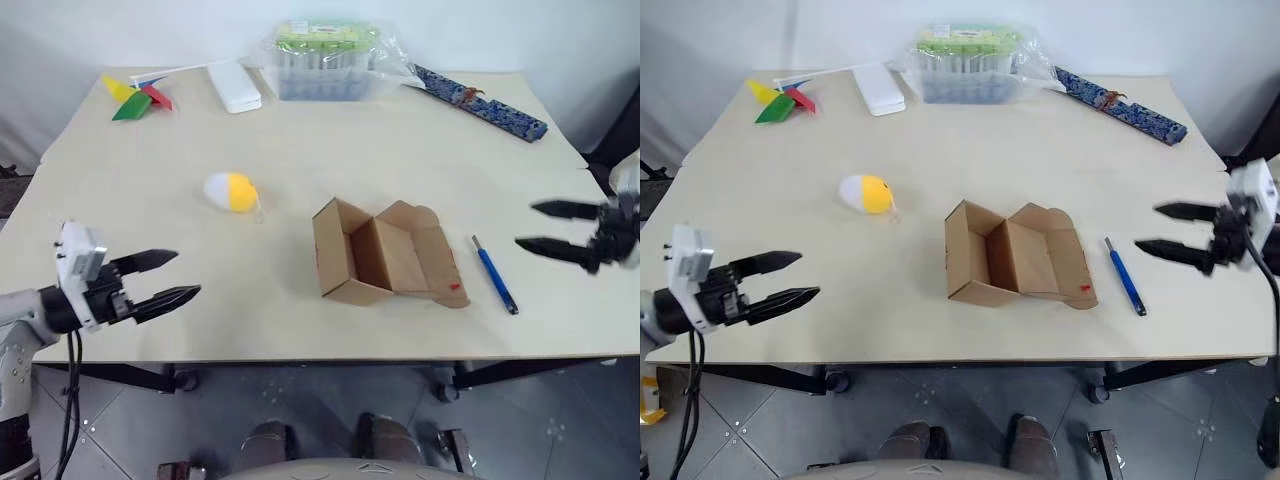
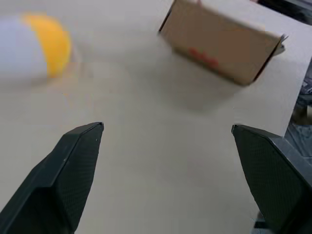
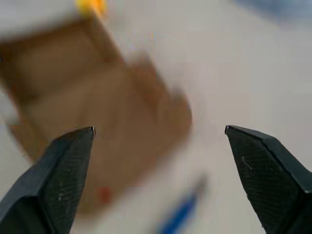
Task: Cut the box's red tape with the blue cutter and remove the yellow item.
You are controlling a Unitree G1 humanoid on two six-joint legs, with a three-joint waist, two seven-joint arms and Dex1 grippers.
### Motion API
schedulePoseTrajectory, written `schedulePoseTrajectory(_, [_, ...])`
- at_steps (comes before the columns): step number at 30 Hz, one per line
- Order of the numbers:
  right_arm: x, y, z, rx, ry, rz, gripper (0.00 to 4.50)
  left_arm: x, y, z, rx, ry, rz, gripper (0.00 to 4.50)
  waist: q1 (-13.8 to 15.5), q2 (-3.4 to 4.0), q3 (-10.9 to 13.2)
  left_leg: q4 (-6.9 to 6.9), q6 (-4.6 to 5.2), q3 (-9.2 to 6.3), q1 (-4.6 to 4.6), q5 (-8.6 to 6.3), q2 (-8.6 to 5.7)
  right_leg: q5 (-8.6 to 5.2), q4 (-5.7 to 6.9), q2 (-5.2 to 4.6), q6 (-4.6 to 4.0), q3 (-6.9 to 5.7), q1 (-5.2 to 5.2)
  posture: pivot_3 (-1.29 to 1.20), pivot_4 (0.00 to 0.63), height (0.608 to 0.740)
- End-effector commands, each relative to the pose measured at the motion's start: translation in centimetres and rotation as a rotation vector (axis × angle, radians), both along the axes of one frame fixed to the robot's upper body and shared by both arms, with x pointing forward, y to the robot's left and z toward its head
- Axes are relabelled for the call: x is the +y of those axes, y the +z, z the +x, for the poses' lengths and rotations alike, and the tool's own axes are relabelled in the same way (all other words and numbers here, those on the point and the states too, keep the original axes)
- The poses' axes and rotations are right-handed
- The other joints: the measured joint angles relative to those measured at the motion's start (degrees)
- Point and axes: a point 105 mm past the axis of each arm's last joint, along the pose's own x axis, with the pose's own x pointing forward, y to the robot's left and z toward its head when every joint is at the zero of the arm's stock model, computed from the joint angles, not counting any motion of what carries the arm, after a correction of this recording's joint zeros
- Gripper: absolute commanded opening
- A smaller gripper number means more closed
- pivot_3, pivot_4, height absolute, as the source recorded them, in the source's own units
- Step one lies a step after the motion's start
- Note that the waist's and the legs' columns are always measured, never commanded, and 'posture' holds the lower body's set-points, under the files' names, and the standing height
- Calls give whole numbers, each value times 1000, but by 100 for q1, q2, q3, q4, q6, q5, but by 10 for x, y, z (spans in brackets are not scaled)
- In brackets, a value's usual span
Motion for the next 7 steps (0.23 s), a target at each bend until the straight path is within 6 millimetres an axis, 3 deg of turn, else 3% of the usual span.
schedulePoseTrajectory(1, [-28,-7,-17,-42,-28,-122,4500,22,5,-8,-78,12,64,4474,-41,7,-1,0,-1,9,6,5,3,-3,-5,0,-6,4,2,0,150,740])
schedulePoseTrajectory(3, [-40,-23,-25,-13,-57,-152,4500,35,3,-6,-125,77,50,4474,-94,7,-1,-22,-3,27,56,5,7,-8,-3,-2,-15,11,29,0,150,740])
schedulePoseTrajectory(7, [-43,-24,-22,-54,-109,-49,4500,37,3,-1,-165,88,41,4474,-154,10,-1,-42,-4,38,88,4,31,-13,6,-8,-25,26,35,0,150,740])
